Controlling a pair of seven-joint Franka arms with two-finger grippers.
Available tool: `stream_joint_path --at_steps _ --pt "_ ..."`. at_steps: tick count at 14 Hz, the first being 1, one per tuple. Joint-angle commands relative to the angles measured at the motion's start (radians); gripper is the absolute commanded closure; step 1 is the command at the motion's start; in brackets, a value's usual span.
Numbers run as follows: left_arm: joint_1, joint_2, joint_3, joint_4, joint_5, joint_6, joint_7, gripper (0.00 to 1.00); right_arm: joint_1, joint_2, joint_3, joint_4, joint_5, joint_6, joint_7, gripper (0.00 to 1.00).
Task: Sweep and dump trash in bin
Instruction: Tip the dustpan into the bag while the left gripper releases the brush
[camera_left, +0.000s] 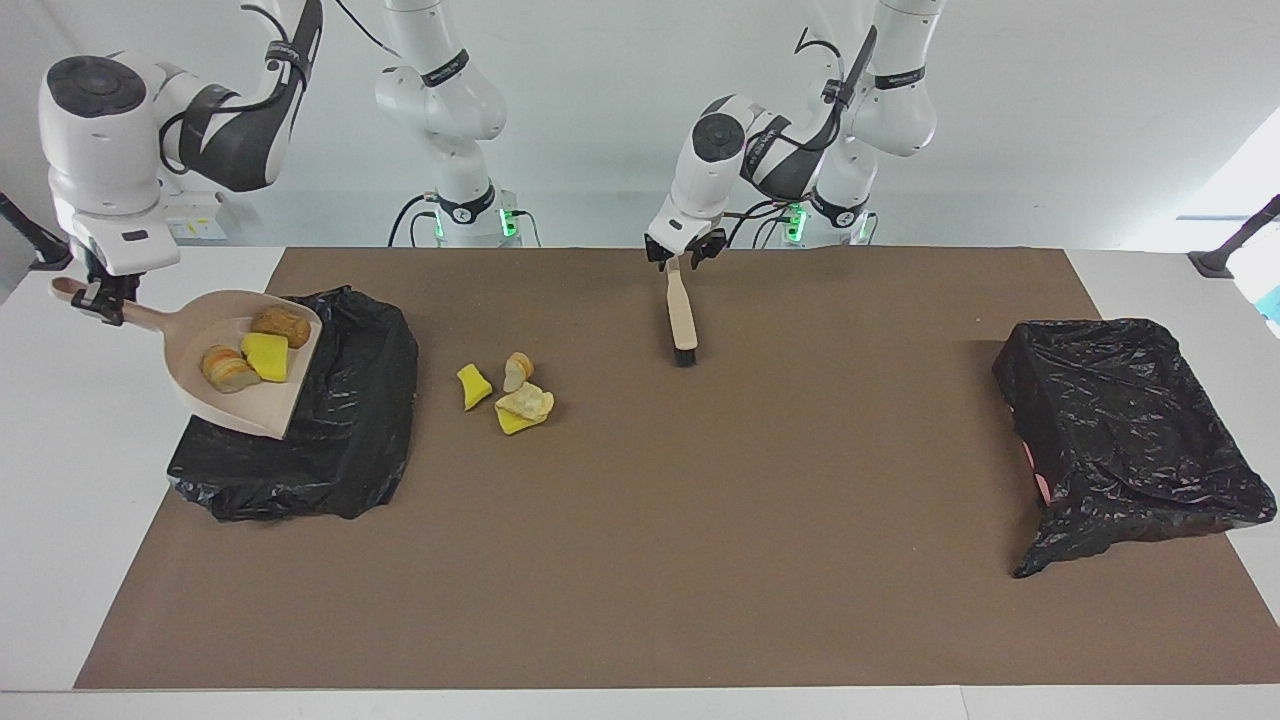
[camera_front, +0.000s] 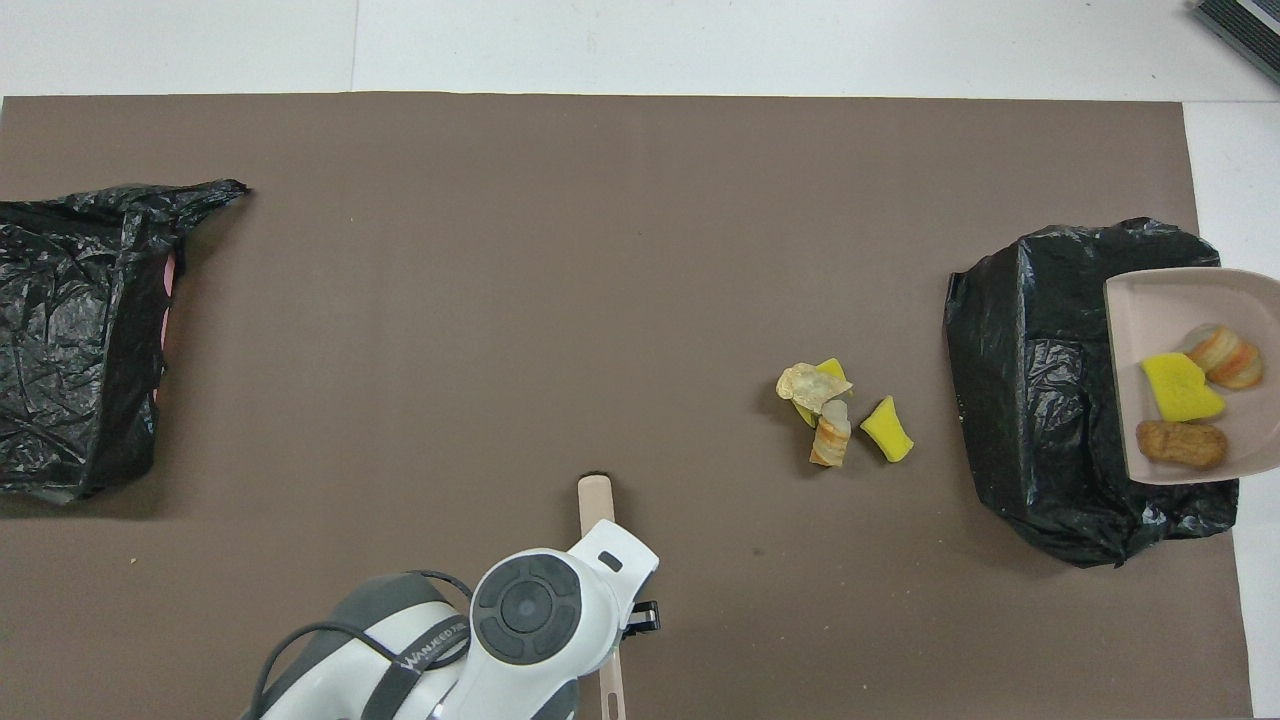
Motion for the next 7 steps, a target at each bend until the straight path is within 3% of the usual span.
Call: stream_joint_path --at_steps 1,4,7 --pt "0.096 0.021 0.001 0.061 0.049 -0.012 0.020 0.00 0.034 -0.007 0.002 0.008 -0.101 0.003 -0.036 1.00" --pt "0.188 0.042 0.001 0.130 0.162 -0.034 0.069 0.00 0.098 -0.017 0.002 -0.010 -0.210 -0.002 -0.044 1.00" --pt "0.323 0.099 0.001 0.268 0.189 -0.099 0.194 0.00 0.144 -0.021 0.002 -0.015 -0.295 -0.005 -0.046 1.00"
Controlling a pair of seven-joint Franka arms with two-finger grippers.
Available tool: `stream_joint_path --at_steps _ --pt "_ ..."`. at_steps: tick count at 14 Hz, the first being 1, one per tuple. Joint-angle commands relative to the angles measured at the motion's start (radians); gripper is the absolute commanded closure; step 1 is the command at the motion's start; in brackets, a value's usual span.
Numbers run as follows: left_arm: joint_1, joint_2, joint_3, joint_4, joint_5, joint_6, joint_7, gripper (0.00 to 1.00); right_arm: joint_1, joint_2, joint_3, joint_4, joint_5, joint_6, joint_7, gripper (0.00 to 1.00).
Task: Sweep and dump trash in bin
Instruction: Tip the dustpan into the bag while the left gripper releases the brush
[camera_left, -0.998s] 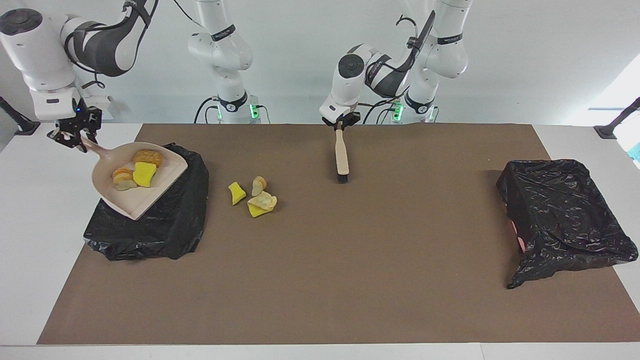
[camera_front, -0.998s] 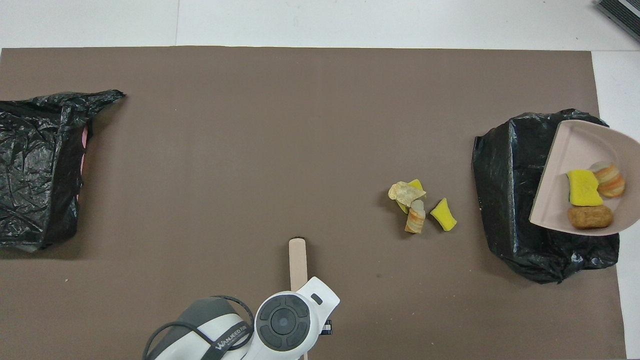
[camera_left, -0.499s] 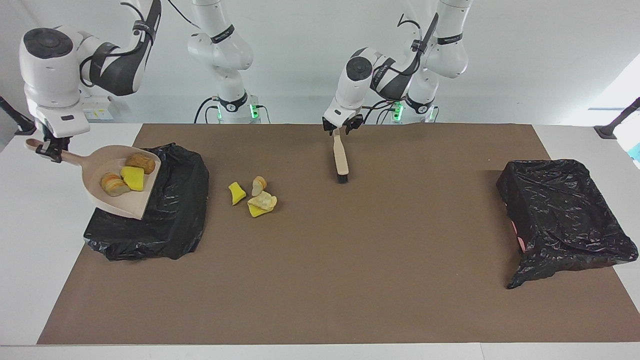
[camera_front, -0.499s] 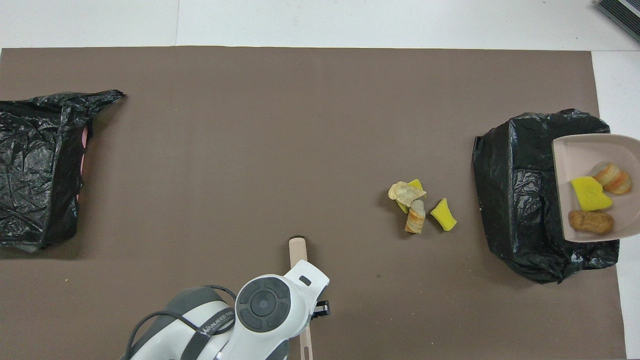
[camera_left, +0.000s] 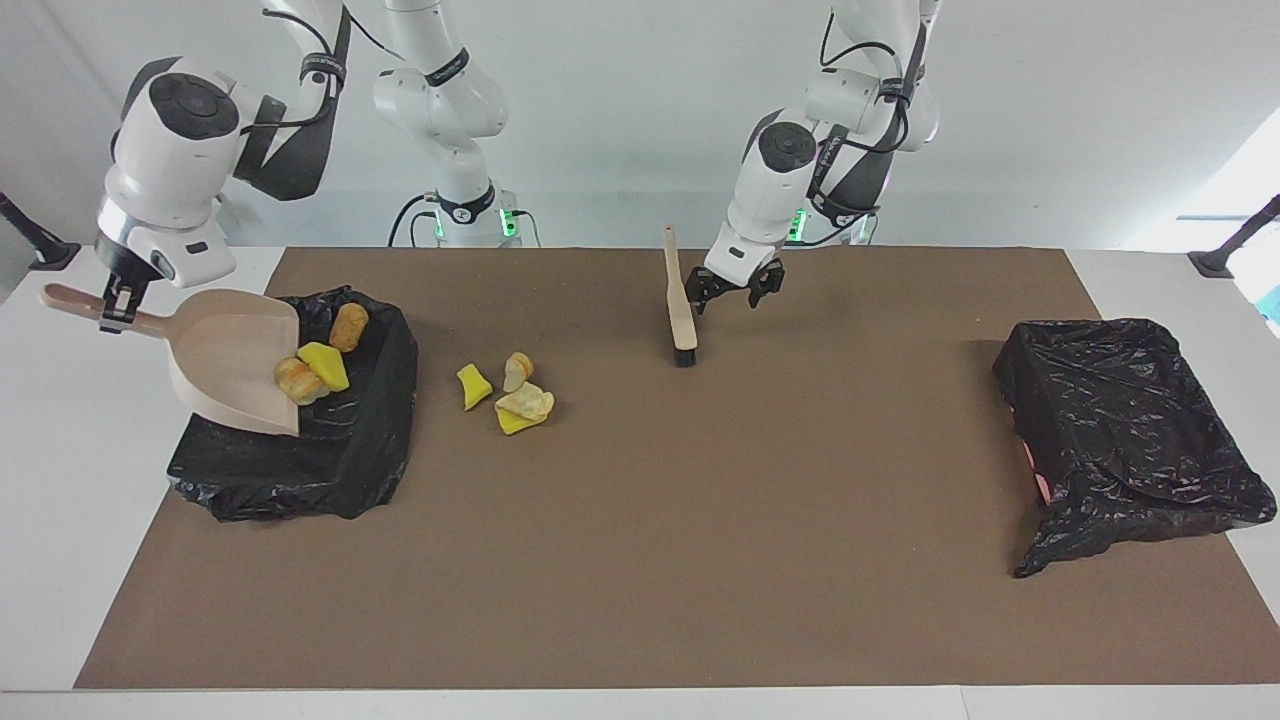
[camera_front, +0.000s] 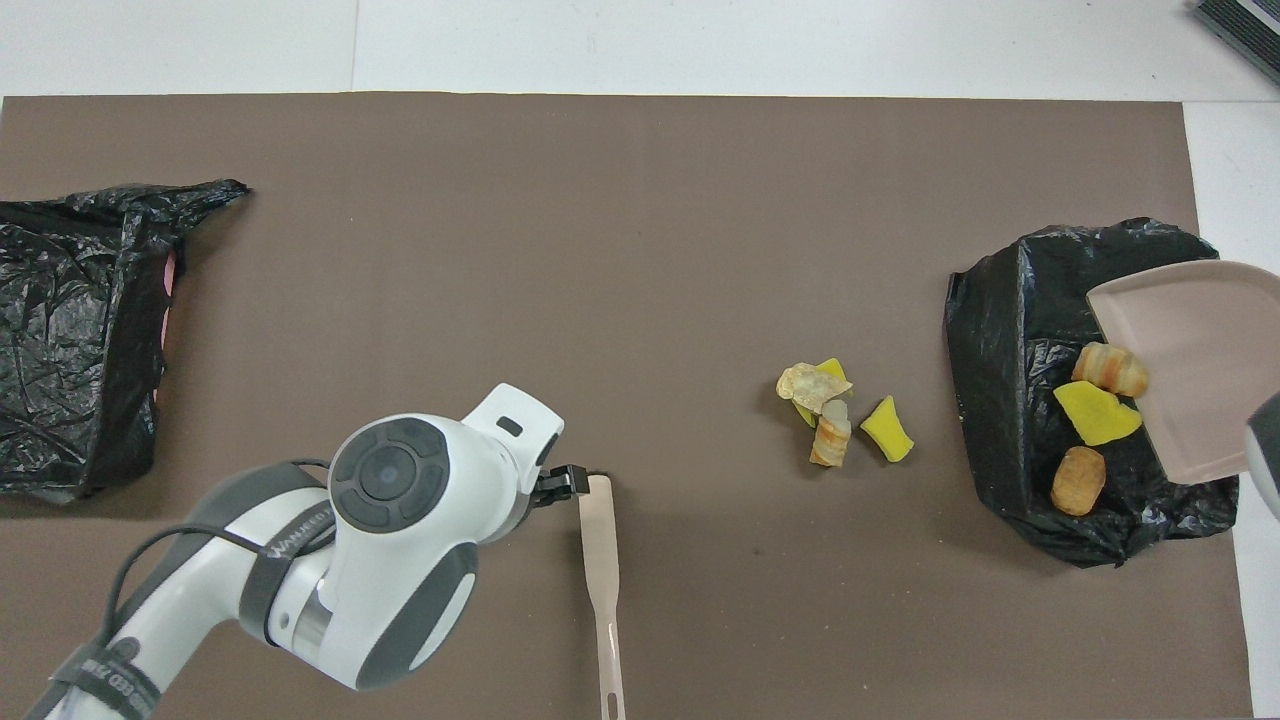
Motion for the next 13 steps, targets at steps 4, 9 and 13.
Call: stream_joint_path --at_steps 4,9,13 --pt "0.262 0.059 -0.008 0.269 0.024 -0.226 0.320 0.00 0.047 -0.022 0.000 -0.008 -0.079 -0.050 -0.020 1.00" --pt "0.420 0.067 -0.008 0.401 0.055 -0.368 0.555 0.00 0.178 -0.044 0.000 0.052 -0.089 -0.289 -0.006 1.00" --pt "0.449 0.070 -0.008 0.499 0.165 -0.441 0.608 0.00 0.178 -0.080 -0.005 0.055 -0.065 -0.337 0.002 1.00"
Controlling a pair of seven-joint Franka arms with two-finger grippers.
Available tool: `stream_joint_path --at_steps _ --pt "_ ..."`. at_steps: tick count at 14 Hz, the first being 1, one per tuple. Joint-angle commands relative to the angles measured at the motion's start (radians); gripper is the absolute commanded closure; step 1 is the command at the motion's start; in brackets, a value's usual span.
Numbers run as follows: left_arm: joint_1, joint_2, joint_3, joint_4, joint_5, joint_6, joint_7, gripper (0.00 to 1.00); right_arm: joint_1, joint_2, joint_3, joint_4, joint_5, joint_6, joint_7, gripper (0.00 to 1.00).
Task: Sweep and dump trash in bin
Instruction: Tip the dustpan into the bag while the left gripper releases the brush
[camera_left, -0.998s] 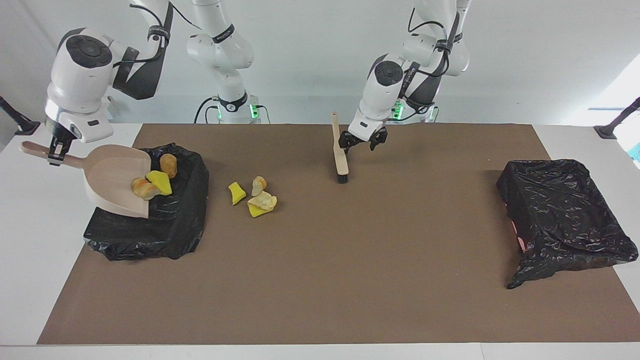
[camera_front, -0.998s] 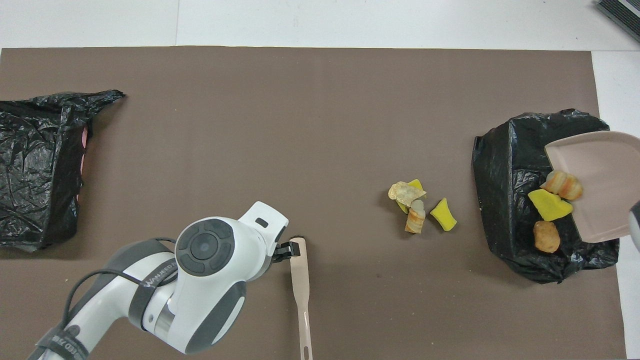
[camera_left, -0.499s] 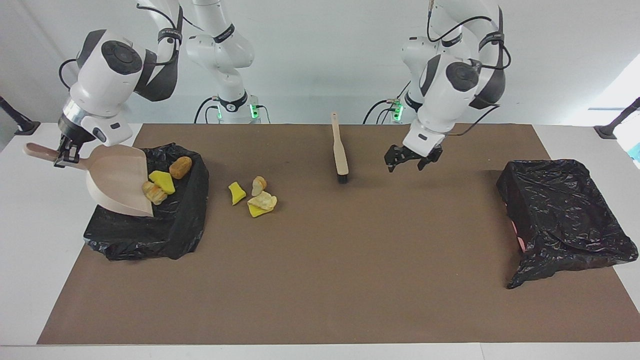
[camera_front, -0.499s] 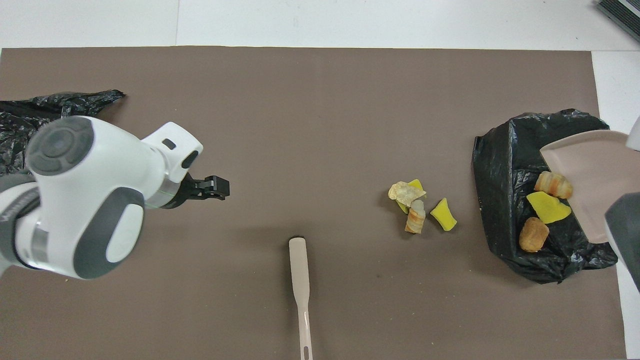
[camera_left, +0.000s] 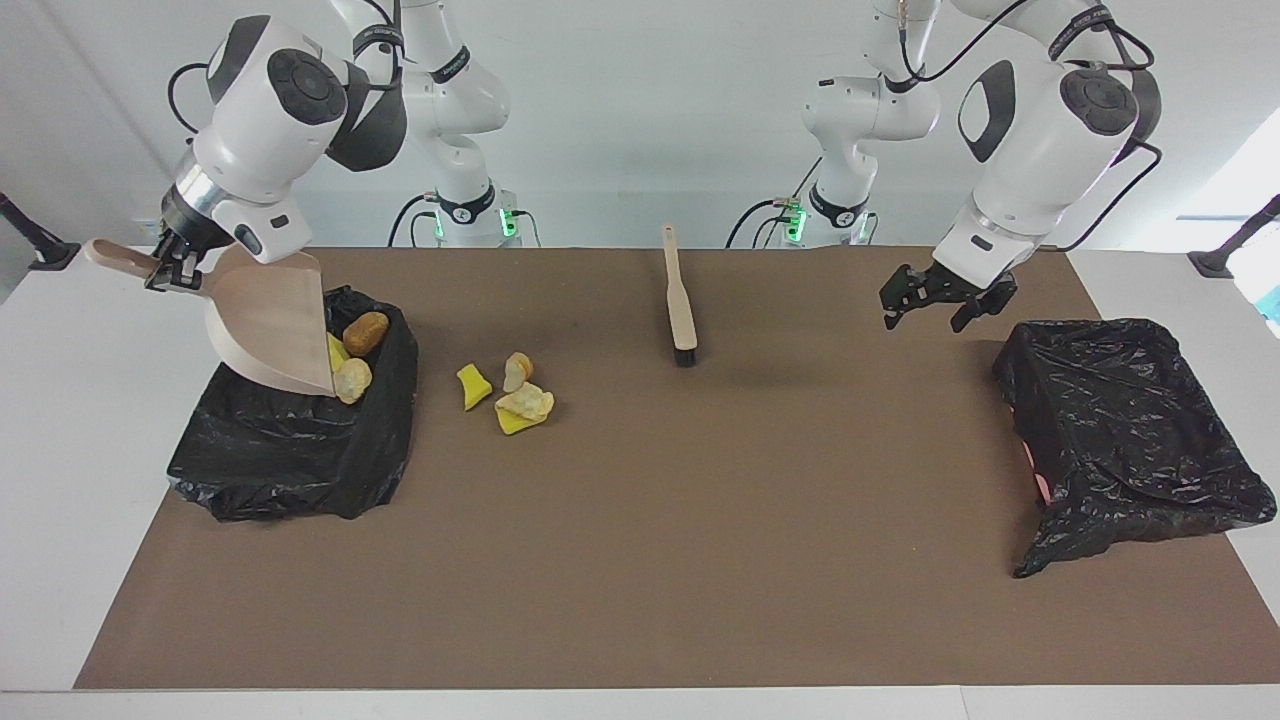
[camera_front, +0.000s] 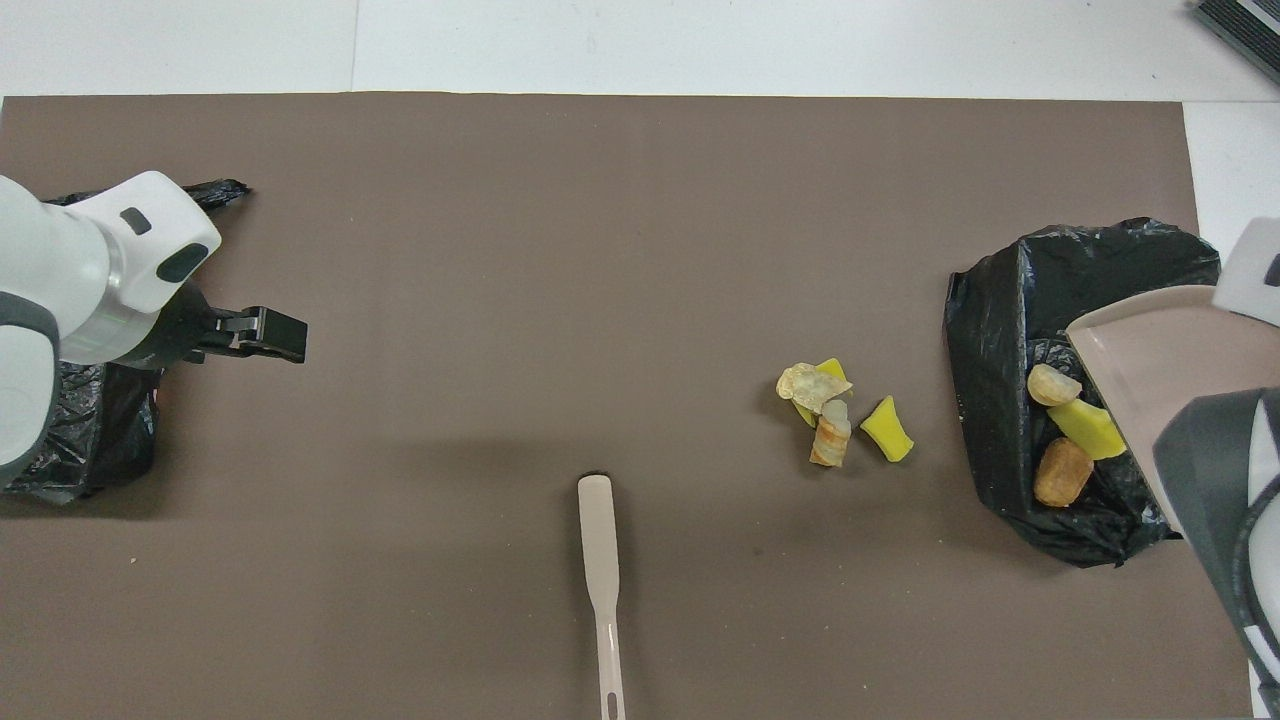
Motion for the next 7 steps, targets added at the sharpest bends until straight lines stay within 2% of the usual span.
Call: stream_joint_path --at_steps 1,3,4,7 --pt "0.019 0.019 -0.013 0.090 0.061 -0.068 0.021 0.00 -0.013 -0.036 -0.008 0.014 -0.004 -0.024 -0.006 1.00" --pt "0.019 0.018 -0.009 0.122 0.044 -0.088 0.038 0.00 -0.003 -0.038 0.003 0.086 0.039 -0.138 0.014 1.00" --pt "0.021 0.018 -0.007 0.139 0.032 -0.108 0.038 0.00 -0.001 -0.038 0.005 0.115 0.114 -0.179 0.065 1.00" --pt "0.097 0.006 -0.006 0.141 -0.048 -0.111 0.044 0.00 0.005 -0.047 0.061 0.125 0.240 -0.258 0.323 1.00"
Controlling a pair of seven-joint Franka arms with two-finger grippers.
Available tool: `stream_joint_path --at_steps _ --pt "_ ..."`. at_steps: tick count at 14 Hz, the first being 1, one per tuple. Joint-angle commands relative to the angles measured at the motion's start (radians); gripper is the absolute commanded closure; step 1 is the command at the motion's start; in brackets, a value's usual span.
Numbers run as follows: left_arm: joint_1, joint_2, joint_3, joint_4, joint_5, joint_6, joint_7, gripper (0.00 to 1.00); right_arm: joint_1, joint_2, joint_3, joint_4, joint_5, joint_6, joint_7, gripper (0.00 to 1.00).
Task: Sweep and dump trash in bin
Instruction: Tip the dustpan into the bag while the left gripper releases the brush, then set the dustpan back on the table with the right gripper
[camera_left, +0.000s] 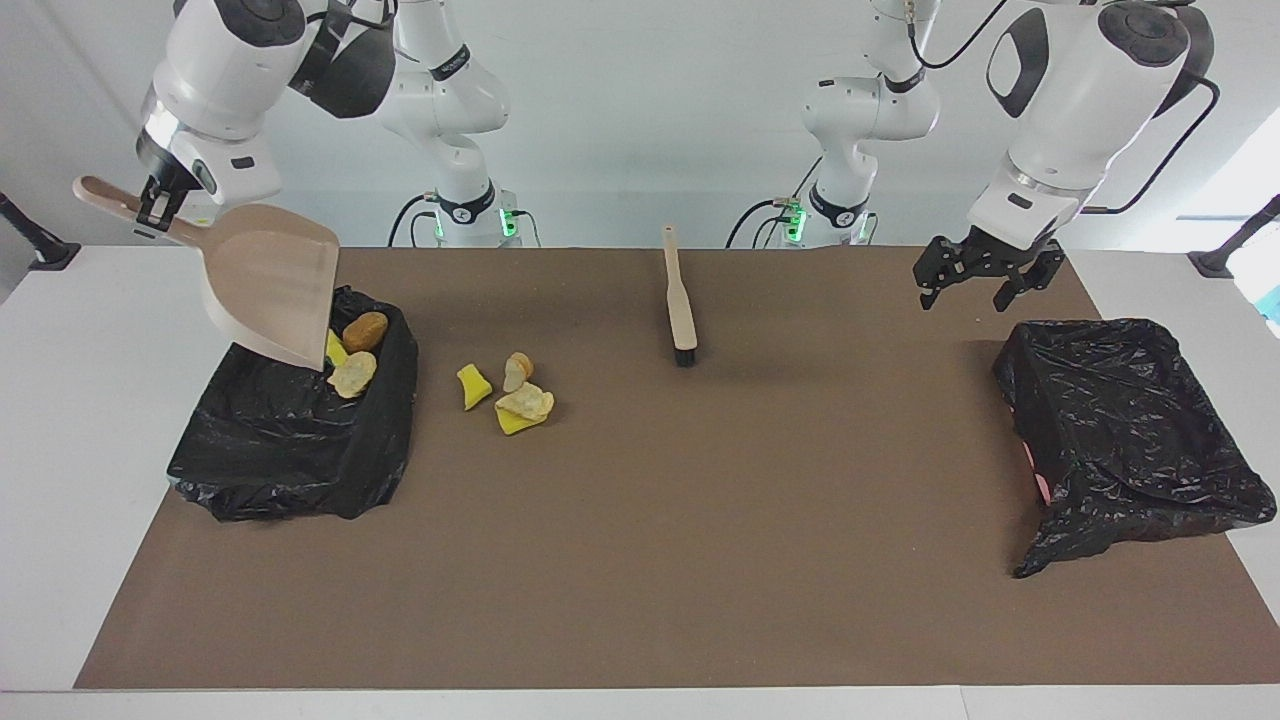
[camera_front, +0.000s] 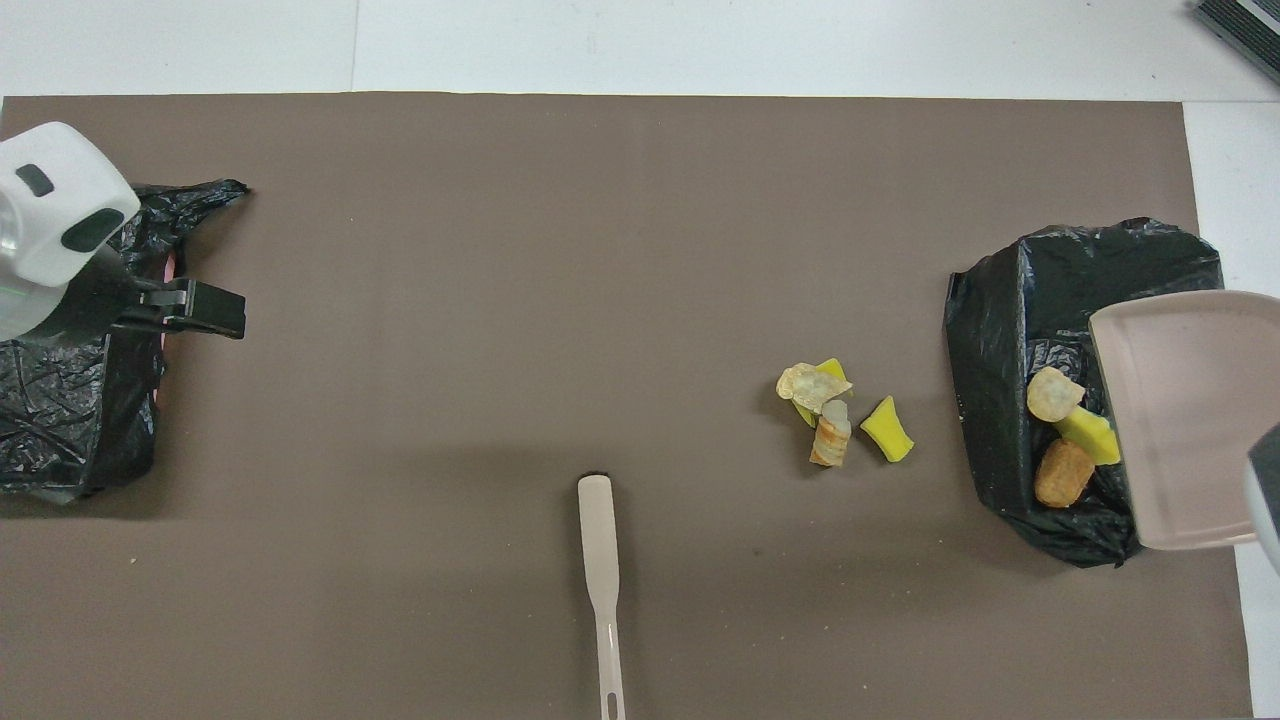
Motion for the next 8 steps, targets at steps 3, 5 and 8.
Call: stream_joint_path --at_steps 3,5,8 --pt "0.052 0.006 -0.008 0.029 -0.012 -0.055 0.078 0.00 0.006 -0.015 0.078 0.006 0.295 -0.071 0.523 1.00" --pt "0.050 0.005 -0.010 0.030 0.004 -0.069 0.078 0.00 0.032 0.001 0.102 0.005 0.432 -0.043 0.853 1.00" --pt "0.052 -0.001 -0.010 0.018 0.004 -0.071 0.079 0.00 0.130 0.061 0.111 0.012 0.547 0.035 1.297 1.00"
